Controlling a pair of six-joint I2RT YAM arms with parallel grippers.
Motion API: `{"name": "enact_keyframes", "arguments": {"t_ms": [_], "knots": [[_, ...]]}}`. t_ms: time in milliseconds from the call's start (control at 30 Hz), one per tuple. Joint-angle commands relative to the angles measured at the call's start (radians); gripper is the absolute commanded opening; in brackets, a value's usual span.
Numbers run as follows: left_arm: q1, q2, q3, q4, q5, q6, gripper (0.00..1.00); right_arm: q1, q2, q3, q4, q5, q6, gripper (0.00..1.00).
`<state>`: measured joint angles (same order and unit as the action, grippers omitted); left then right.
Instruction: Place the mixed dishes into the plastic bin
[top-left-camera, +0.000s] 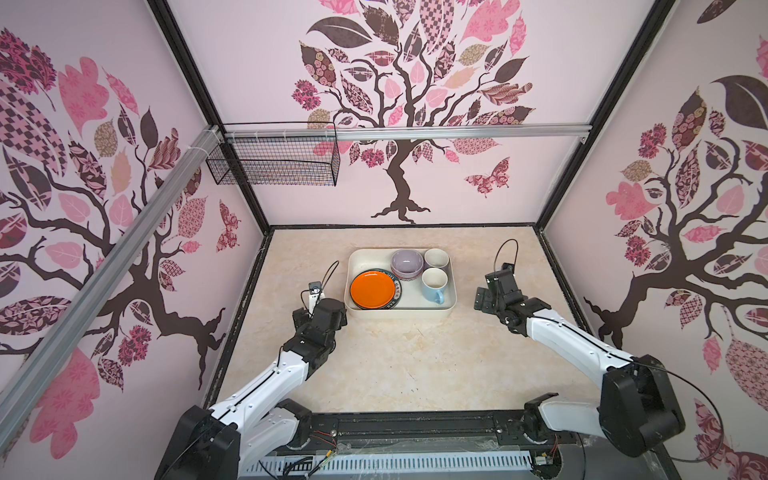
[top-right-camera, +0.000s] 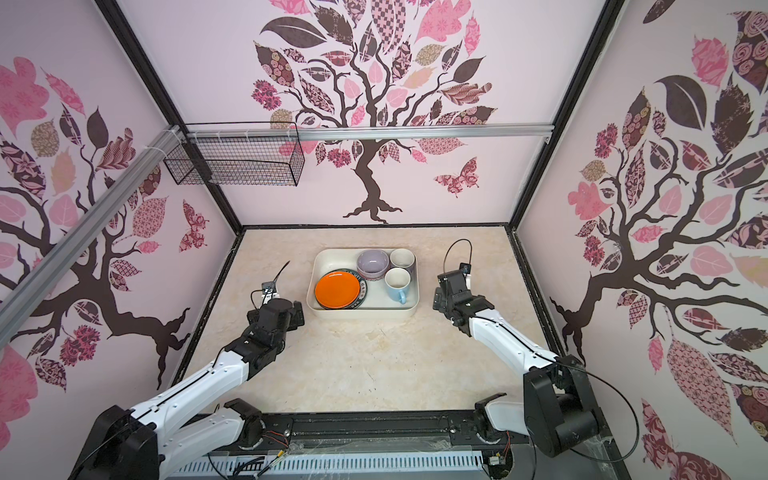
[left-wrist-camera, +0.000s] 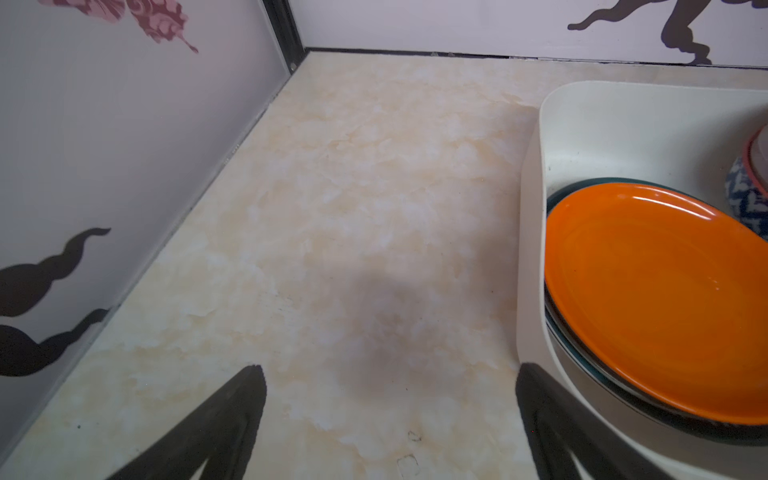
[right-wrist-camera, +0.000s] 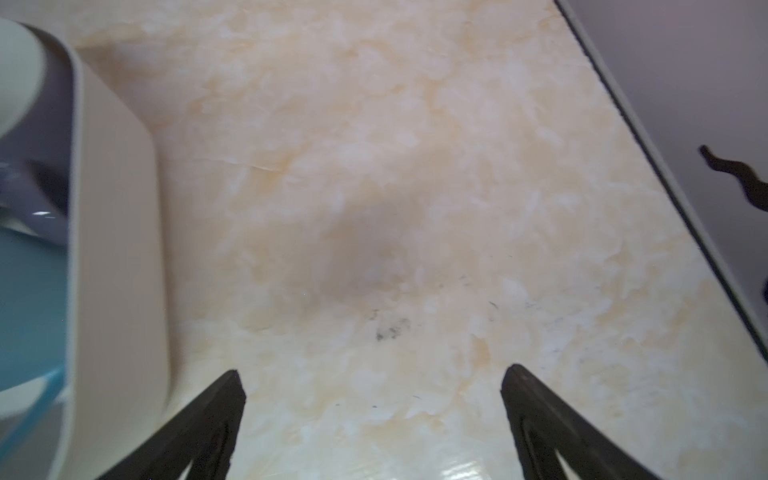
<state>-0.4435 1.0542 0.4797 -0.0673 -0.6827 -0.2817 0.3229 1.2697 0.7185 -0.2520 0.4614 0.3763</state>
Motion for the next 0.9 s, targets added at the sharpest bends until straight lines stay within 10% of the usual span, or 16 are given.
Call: {"name": "enact_keyframes", "arguments": {"t_ms": [0, 267, 867], "knots": [[0.059, 0.001, 0.008, 0.135, -0.094, 0.139, 0.98, 0.006, -0.099, -0.094, 0.213, 0.084, -0.102, 0.99], [0.250, -0.106, -0.238, 0.551, 0.079, 0.163, 0.98, -0.002, -0.144, -0.343, 0.749, 0.110, -0.252, 1.00], [0.350, 0.466, -0.104, 0.964, 0.213, 0.252, 0.98, -0.148, 0.225, -0.352, 1.210, -0.110, -0.405, 1.00]]}}
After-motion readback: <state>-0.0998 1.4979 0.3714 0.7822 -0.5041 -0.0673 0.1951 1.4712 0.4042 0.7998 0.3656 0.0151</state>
